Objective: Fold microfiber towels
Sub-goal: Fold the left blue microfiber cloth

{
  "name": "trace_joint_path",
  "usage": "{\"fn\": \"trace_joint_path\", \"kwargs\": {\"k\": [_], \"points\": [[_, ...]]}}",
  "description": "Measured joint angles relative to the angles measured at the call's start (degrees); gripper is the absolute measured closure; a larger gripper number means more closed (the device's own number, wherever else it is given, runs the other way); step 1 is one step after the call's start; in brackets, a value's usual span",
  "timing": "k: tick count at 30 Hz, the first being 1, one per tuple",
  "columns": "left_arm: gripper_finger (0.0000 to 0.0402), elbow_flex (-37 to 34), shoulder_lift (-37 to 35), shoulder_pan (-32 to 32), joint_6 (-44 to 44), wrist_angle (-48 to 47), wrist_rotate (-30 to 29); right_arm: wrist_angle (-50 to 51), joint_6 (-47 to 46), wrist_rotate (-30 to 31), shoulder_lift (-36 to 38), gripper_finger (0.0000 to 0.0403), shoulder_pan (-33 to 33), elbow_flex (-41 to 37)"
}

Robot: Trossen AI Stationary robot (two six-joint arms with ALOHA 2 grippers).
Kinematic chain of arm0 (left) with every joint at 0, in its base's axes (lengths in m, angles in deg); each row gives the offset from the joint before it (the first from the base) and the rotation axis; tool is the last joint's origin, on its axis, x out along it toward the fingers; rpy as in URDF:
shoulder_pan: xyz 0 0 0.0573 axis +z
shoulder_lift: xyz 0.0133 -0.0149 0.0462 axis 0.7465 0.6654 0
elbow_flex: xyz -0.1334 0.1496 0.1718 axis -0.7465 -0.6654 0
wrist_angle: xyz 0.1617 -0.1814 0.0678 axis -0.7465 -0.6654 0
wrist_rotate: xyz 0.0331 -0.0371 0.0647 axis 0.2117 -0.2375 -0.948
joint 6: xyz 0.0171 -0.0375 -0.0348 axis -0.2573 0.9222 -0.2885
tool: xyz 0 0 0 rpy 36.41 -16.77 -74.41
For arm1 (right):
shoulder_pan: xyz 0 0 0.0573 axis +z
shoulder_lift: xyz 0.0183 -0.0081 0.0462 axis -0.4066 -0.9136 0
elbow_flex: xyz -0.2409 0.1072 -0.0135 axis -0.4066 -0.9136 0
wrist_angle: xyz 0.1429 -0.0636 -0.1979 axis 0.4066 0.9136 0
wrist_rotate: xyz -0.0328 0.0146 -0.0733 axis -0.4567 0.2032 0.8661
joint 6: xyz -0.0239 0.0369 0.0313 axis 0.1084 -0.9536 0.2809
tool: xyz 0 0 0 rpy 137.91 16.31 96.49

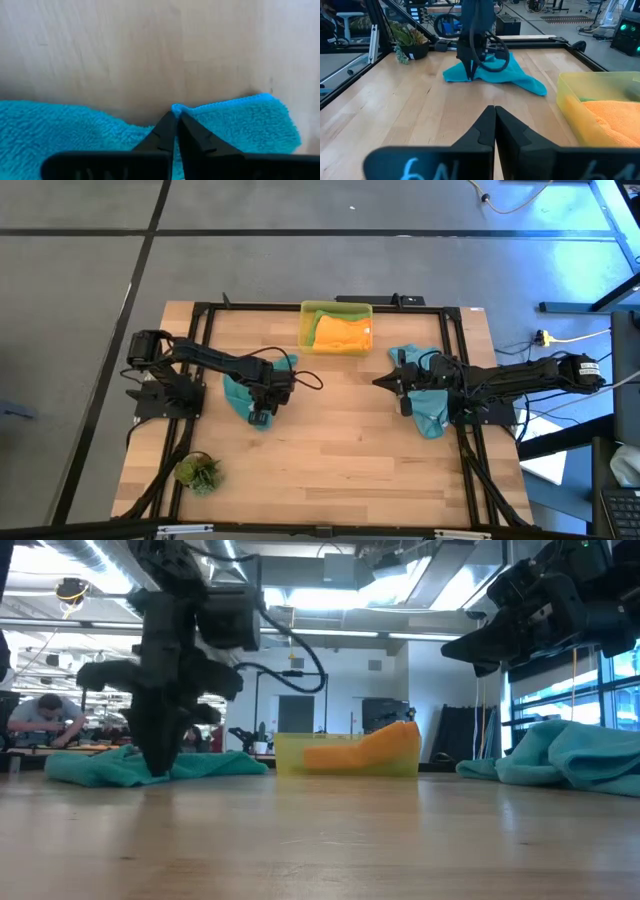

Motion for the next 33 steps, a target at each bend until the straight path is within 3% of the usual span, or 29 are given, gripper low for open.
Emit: {"fn": "trace_joint_path", "kwargs": {"k": [7,17,21,27,33], "points": [[0.0401,8.8,-3.66,-0.42,-1.09,-3.27,-7.95,-0.77,-0.86,-1.28,0.0,0.0392,0.16,0.01],[0.0401,22.7,-6.21,-2.78,-3.54,0.17,-20.04,-4.32,-0.96,-2.57,0.0,0.0392,2.95,0.02],[0.0401,26.26,-6.22,-4.28,-3.89,2.83,-21.97,-4.6,-0.8,-2.57,0.0,0.0389,3.78,0.02],[0.0401,26.78,-5.75,-6.28,-3.49,7.78,-20.11,-8.4,-1.25,-2.54,0.0,0.0323,6.16,0.03],[0.0401,26.72,-3.16,-9.93,0.85,8.04,-18.84,-9.97,-1.02,1.39,0.0,0.0249,8.51,0.04]]}}
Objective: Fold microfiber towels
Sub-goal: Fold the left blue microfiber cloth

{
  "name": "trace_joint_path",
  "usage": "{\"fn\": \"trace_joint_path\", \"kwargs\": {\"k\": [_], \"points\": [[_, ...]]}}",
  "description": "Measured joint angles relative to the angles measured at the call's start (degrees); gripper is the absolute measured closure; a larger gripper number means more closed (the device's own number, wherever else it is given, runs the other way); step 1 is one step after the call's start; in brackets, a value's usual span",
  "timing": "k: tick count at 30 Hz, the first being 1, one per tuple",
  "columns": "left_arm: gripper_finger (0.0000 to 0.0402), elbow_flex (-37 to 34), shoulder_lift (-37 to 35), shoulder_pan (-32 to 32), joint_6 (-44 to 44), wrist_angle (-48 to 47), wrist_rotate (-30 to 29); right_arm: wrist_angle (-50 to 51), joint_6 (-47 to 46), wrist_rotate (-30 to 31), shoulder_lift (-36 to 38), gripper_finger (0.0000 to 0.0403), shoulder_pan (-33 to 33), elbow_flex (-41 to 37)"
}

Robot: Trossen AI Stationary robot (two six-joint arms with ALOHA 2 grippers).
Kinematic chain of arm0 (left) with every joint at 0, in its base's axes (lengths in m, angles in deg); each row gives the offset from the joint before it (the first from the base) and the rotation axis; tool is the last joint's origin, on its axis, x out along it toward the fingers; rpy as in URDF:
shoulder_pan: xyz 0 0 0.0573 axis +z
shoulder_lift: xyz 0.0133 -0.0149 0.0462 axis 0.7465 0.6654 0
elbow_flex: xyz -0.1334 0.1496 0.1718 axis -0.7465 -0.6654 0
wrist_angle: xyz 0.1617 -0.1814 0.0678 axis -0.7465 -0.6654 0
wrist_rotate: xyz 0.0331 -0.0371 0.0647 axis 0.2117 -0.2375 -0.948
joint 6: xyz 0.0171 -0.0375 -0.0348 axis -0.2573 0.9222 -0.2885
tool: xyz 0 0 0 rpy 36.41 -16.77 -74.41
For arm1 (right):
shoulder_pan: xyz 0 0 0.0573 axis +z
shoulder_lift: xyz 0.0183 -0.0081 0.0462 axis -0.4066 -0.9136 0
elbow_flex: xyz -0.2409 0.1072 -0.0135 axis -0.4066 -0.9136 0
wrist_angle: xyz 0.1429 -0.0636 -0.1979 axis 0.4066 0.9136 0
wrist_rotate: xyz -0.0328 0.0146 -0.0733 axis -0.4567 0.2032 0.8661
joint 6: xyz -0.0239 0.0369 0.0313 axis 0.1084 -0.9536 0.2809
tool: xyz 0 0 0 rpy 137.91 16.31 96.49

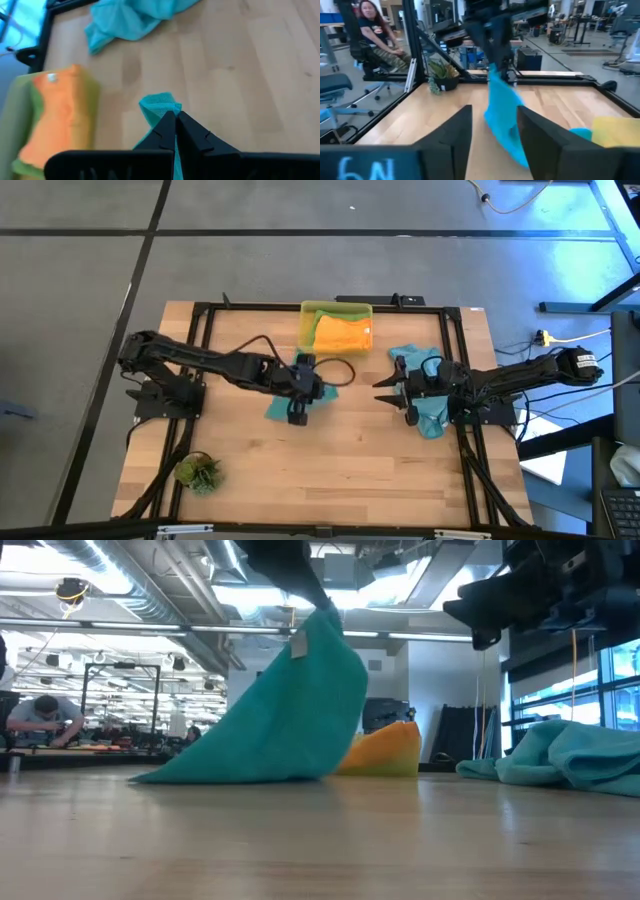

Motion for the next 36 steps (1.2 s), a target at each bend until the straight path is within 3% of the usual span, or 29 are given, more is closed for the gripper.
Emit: {"fn": "trace_joint_path", "kwargs": {"k": [5,9,13,17,32,36], "points": [[0.0401,-0.04,4.06,-3.78,3.57,4.82,-0.17,-1.18,0.02,1.66,0.0,0.0229,0.27,0.0],[0.0401,0.0,8.89,-7.09,4.29,13.63,-0.52,-1.25,-0.23,1.67,0.0,0.0233,0.27,0.0],[0.0401,-0.04,12.6,-9.4,4.81,15.17,-3.67,-2.06,-3.57,1.7,0.0,0.0239,0.85,-0.02],[0.0402,-0.02,12.8,-9.56,9.02,15.87,-4.93,-2.0,-5.49,2.26,0.0,0.0239,3.26,-0.02],[0.0401,-0.02,12.76,-12.02,10.75,16.36,-6.23,-5.16,-11.35,3.82,-1.74,0.024,14.18,-0.04],[0.0401,-0.02,12.73,-12.47,10.77,18.23,-6.25,-8.02,-10.6,7.46,-4.03,0.024,17.3,-0.04]]}}
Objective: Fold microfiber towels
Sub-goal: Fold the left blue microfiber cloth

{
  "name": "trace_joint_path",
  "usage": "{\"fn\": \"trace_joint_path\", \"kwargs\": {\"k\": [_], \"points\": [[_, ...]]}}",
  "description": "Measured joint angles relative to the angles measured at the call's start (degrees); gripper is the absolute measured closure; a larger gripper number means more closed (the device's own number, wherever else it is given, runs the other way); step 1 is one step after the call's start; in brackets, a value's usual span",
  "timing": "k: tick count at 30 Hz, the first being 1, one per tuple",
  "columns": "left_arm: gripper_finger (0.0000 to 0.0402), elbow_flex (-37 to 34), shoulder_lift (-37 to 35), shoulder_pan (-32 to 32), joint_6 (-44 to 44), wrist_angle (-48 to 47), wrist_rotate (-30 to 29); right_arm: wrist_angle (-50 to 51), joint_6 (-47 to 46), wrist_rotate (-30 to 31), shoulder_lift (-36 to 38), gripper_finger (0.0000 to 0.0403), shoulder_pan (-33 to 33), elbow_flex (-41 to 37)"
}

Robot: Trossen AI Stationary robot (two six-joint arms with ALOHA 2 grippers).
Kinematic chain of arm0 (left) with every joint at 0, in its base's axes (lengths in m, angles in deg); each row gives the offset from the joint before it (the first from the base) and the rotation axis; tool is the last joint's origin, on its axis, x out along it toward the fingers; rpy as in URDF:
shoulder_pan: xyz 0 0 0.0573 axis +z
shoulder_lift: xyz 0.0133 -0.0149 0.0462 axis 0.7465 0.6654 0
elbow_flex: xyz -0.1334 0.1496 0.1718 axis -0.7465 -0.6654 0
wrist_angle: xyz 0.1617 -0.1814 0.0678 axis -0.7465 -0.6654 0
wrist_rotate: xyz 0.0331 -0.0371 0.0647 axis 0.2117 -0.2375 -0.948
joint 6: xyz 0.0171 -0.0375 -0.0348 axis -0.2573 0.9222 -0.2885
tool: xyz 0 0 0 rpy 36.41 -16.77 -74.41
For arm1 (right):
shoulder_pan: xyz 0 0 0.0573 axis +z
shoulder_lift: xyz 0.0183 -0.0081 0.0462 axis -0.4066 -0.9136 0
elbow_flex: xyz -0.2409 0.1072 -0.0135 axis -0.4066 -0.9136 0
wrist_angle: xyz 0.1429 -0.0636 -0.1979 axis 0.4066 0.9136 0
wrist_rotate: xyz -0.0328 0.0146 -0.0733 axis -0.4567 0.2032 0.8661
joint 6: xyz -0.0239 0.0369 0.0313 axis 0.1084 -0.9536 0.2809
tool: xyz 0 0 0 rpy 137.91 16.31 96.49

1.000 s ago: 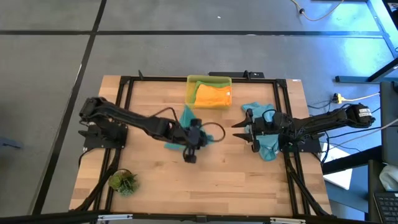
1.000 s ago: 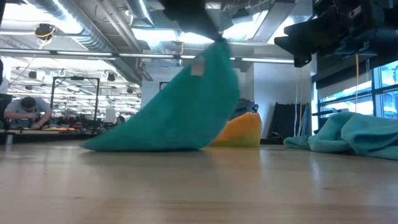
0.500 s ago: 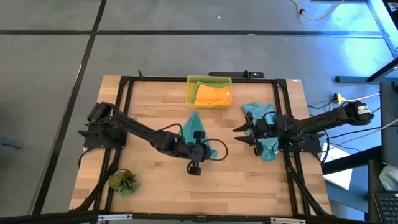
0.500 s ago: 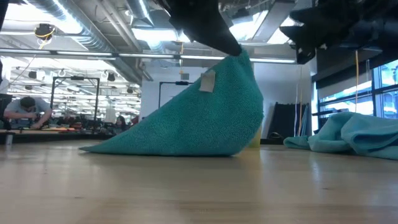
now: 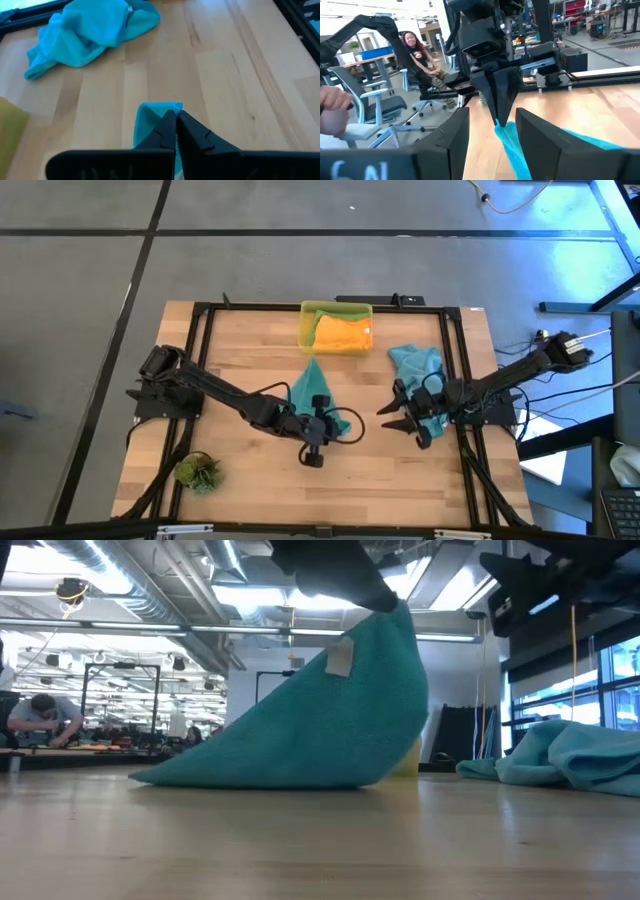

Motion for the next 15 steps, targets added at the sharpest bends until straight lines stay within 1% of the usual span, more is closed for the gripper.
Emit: {"fn": "trace_joint_path", "kwargs": {"k": [9,13,15], "points": [[0.0401,0.0,0.0,-0.37,-0.03,0.2,0.0,-0.37,-0.06,1.0,-3.51,0.024,1.55,0.0],[0.0401,0.0,0.0,-0.35,-0.34,0.2,-0.06,-0.3,0.07,4.05,-4.59,0.024,1.53,0.0],[0.0401,0.0,0.0,-0.37,-0.42,0.13,0.01,-0.43,0.07,4.47,-5.05,0.024,1.51,0.0]]}}
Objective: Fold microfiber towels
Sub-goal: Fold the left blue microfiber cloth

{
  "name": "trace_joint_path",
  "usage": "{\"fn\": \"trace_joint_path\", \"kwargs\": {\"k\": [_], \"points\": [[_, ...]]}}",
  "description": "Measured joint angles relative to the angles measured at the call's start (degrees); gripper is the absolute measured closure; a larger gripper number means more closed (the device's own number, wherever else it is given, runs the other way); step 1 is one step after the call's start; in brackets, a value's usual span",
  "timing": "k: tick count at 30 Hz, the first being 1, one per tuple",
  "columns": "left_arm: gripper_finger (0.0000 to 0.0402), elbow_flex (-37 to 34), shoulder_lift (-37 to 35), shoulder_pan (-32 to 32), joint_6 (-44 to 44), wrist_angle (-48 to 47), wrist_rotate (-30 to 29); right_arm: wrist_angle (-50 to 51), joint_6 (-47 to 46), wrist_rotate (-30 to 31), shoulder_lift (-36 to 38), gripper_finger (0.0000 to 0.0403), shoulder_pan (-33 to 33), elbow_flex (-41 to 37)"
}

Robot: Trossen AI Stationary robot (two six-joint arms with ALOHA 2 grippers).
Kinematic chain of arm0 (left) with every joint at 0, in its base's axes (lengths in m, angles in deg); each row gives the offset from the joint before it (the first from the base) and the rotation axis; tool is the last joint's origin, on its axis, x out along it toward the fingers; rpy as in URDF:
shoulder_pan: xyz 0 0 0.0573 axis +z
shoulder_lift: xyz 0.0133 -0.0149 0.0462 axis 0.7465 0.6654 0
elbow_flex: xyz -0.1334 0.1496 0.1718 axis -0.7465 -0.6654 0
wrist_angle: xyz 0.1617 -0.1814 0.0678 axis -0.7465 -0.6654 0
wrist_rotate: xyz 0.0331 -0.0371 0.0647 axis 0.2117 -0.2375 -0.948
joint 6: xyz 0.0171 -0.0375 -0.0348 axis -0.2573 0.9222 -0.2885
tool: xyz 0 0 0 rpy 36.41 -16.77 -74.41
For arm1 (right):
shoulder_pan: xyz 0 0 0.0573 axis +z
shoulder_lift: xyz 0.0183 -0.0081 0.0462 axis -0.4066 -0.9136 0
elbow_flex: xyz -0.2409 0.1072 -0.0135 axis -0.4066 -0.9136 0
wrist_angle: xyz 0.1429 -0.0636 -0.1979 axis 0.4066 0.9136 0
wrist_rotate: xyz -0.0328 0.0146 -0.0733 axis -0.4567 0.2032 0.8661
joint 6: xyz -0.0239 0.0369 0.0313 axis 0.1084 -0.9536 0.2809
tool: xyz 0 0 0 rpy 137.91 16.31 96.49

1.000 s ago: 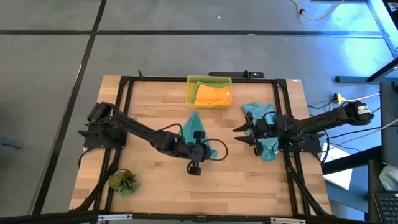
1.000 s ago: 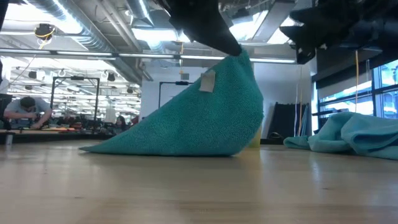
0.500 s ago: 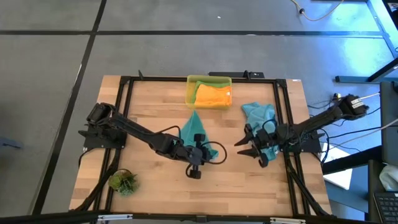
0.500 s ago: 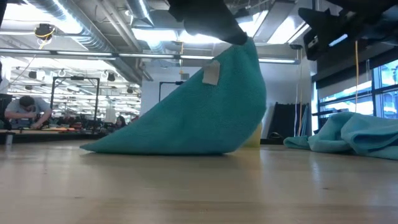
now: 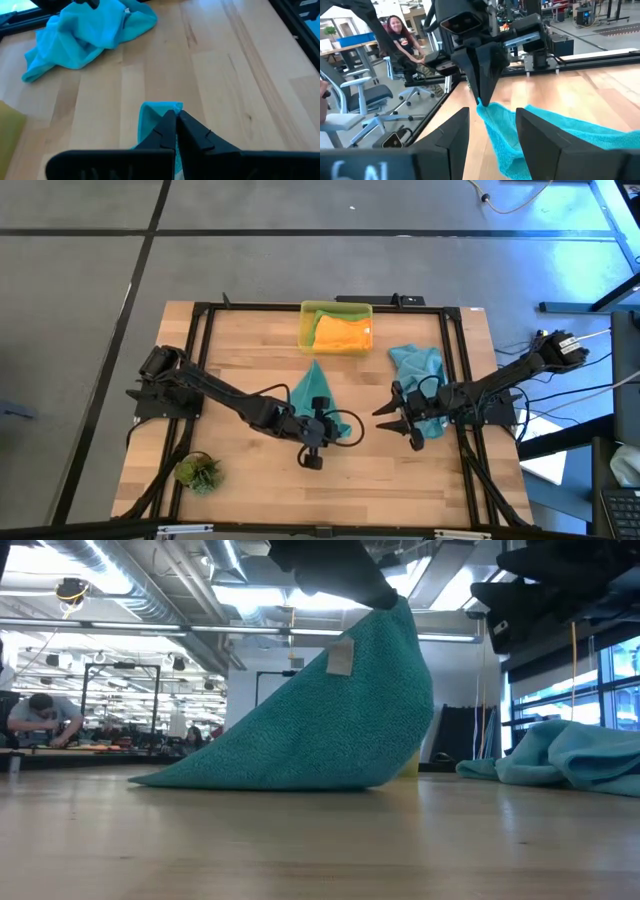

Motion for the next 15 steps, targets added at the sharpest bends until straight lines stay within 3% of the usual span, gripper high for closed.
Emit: {"fn": "trace_joint_path", "kwargs": {"k": [10,15], "points": [[0.0401,0.0,-0.02,0.22,-1.35,-0.03,0.23,-3.14,0.55,-0.17,-1.43,0.024,0.0,0.02],[0.0401,0.0,-0.07,0.26,-1.07,0.43,0.23,-3.29,6.02,-0.26,-1.46,0.024,0.0,3.01]]}}
